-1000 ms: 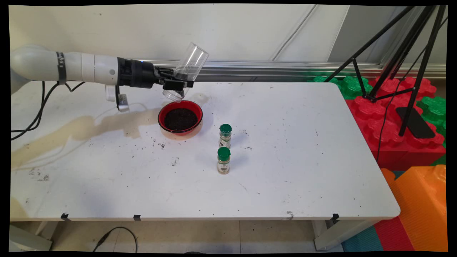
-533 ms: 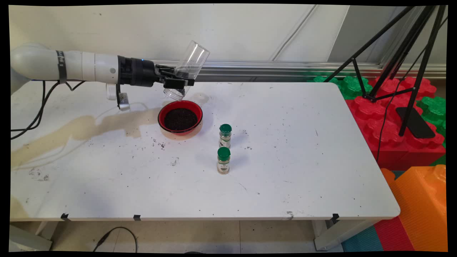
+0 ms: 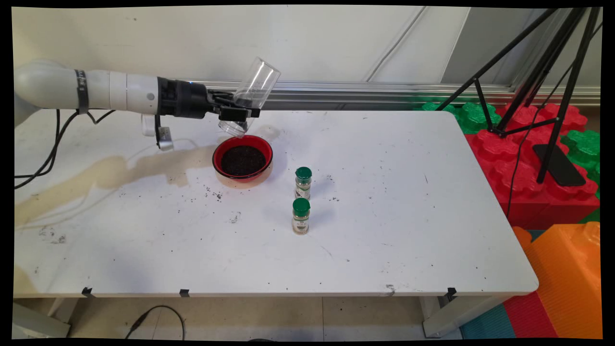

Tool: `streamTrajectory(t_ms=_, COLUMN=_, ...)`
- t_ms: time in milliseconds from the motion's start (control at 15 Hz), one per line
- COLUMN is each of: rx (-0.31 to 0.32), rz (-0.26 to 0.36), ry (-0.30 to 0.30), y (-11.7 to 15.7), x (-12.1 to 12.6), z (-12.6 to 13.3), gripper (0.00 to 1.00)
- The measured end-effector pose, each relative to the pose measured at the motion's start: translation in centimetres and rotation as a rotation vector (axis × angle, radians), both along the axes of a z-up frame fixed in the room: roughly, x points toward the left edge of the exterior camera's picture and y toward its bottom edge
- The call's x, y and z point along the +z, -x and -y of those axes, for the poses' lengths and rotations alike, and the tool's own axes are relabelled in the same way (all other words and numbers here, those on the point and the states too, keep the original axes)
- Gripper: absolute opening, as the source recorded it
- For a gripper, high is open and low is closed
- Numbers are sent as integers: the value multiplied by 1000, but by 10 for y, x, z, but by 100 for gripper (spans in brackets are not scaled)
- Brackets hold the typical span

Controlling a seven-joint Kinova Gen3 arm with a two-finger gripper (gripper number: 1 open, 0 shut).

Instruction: Pour the black seasoning powder in the red bowl

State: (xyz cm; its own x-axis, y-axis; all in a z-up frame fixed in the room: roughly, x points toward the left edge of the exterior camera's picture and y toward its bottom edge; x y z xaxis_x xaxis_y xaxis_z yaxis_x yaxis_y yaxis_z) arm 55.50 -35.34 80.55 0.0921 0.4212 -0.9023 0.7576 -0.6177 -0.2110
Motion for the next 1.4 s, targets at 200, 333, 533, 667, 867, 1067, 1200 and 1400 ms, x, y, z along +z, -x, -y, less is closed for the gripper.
streamTrajectory(t_ms=200, rx=10, rz=-16, ry=-11, y=0, x=3, z=-1, gripper=0)
streamTrajectory(t_ms=333, rx=20, rz=-31, ry=-24, y=0, x=5, z=-1, gripper=0)
streamTrajectory(t_ms=533, rx=40, rz=-60, ry=-51, y=-1, x=10, z=-4, gripper=0)
streamTrajectory(t_ms=667, rx=55, rz=-86, ry=-75, y=-2, x=13, z=-6, gripper=0)
streamTrajectory(t_ms=867, rx=75, rz=-118, ry=-108, y=-3, x=17, z=-8, gripper=0)
streamTrajectory(t_ms=1067, rx=102, rz=-164, ry=-150, y=-3, x=21, z=-10, gripper=0)
streamTrajectory(t_ms=1200, rx=119, rz=-194, ry=-177, y=-3, x=25, z=-11, gripper=0)
streamTrajectory(t_ms=1400, rx=140, rz=-235, ry=-214, y=-2, x=30, z=-13, gripper=0)
